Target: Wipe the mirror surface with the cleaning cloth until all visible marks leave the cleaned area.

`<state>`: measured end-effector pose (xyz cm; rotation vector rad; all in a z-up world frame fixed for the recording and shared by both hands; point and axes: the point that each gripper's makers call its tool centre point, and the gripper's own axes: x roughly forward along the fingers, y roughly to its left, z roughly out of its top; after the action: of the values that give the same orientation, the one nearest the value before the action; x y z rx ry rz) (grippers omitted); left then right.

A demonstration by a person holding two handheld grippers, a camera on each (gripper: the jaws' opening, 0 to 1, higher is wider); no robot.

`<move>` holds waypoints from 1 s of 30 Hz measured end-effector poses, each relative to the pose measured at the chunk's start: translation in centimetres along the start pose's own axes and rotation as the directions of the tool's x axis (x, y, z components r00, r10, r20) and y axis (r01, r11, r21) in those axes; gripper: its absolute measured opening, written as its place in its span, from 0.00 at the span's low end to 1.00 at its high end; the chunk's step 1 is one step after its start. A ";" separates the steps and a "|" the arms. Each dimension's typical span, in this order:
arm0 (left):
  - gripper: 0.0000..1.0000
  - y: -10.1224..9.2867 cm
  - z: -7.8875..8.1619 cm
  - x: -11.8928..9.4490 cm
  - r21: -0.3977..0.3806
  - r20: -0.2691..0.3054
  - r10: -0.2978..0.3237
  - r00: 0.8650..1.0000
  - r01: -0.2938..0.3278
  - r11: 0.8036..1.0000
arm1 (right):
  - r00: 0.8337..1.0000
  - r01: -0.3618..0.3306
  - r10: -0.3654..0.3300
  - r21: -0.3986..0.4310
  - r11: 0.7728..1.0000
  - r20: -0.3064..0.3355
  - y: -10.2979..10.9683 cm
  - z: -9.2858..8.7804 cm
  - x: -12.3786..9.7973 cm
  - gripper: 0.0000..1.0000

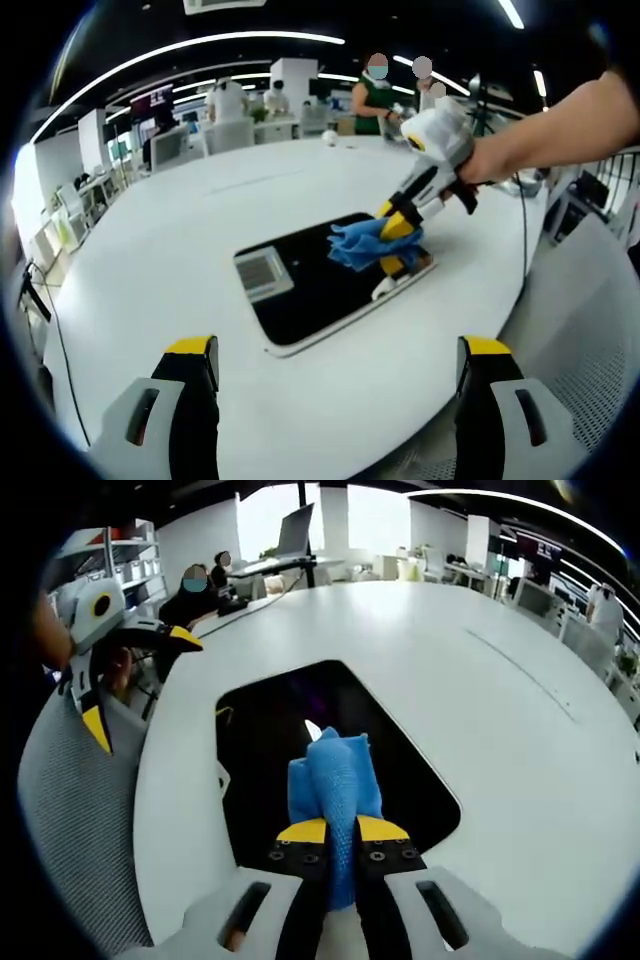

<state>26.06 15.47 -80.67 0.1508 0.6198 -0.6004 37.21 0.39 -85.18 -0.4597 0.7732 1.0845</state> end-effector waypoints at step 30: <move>1.00 -0.2 0.0 0.1 0.011 -0.003 -0.009 1.000 0.009 1.000 | 0.999 0.035 -0.035 0.001 0.999 -0.040 -1.0 -1.7 -1.5 0.04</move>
<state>25.99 15.25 -80.66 0.1589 0.6209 -0.6124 37.21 -2.11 -85.23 -0.4930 0.7982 1.0444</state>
